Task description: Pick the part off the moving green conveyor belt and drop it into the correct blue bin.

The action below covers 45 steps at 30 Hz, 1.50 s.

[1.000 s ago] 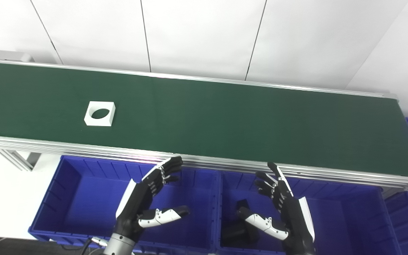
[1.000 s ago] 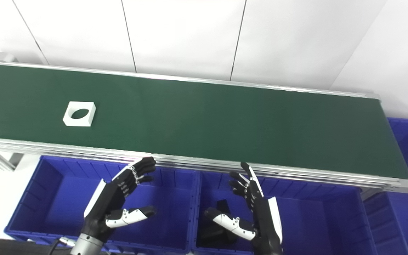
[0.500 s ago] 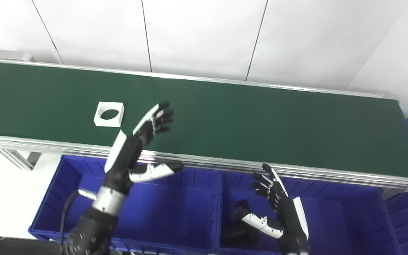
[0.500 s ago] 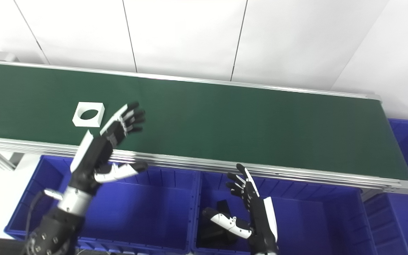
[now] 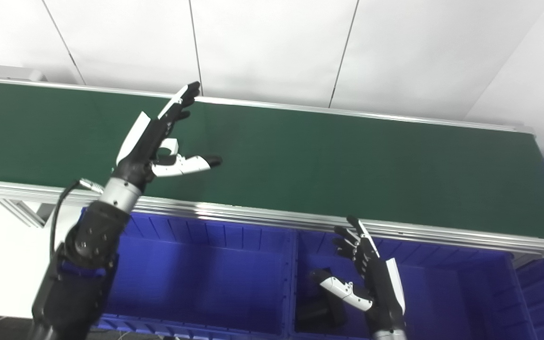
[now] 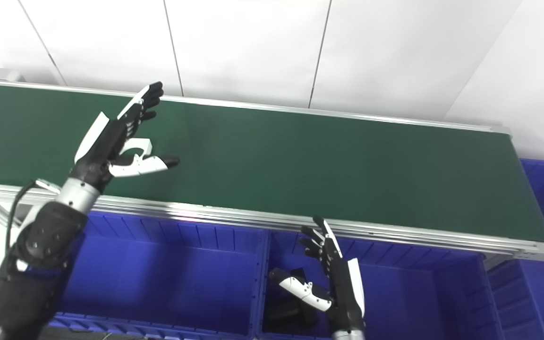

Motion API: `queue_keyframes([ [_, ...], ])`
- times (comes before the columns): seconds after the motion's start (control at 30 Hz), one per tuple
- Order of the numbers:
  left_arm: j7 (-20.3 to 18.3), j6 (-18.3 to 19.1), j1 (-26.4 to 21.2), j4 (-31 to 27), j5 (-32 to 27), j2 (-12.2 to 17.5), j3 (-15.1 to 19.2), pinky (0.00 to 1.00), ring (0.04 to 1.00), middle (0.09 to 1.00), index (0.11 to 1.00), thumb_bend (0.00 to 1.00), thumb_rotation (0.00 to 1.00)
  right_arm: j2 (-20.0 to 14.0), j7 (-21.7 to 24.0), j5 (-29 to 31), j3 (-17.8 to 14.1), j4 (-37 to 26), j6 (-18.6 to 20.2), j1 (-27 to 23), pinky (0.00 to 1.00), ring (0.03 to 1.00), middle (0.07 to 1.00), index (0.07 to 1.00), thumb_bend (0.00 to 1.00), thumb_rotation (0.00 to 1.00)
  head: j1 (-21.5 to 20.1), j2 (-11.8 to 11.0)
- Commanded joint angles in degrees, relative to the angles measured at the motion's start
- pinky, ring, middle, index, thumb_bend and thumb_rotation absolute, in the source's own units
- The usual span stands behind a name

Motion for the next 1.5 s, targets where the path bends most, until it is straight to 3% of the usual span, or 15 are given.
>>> queue_keyframes([
  [0.0, 0.42, -1.27, -4.04, 1.14, 1.08, 1.05, -0.19, 0.91, 0.946, 0.956, 0.955, 0.80, 0.44, 0.28, -0.60, 0.28, -0.25, -0.36, -3.95, -0.72, 0.78, 0.812, 0.847, 0.936, 0.81, 0.42, 0.16, 0.07],
  [0.17, 0.33, 2.62, -9.62, 6.57, 6.93, 3.57, -2.00, 0.92, 0.957, 0.955, 0.957, 0.84, 0.44, 0.05, -0.39, 1.16, -0.65, 0.60, -4.70, -1.01, 0.81, 0.825, 0.852, 0.944, 0.81, 0.44, 1.00, 0.04],
  [0.53, 0.59, 2.57, -16.53, 18.07, 14.73, 7.32, -5.63, 0.87, 0.934, 0.952, 0.955, 0.83, 0.33, -0.30, -0.89, 0.70, -1.54, 1.23, -5.41, -1.58, 0.81, 0.837, 0.867, 0.932, 0.84, 0.48, 3.05, -0.01],
  [1.03, 1.92, 3.48, -21.04, 32.22, 19.09, 6.61, -9.81, 0.87, 0.975, 0.990, 0.951, 0.89, 0.31, -1.54, 0.10, 2.11, -1.84, 2.41, -5.58, -2.53, 0.83, 0.843, 0.876, 0.923, 0.85, 0.53, 4.41, -0.34],
  [1.47, 4.18, 1.94, -20.99, 35.34, 23.39, 5.62, -15.33, 0.95, 0.977, 0.971, 0.958, 0.87, 0.25, -2.10, 0.14, 2.13, -2.12, 3.05, -7.38, -2.56, 0.82, 0.835, 0.887, 0.917, 0.82, 0.52, 5.01, -0.77],
])
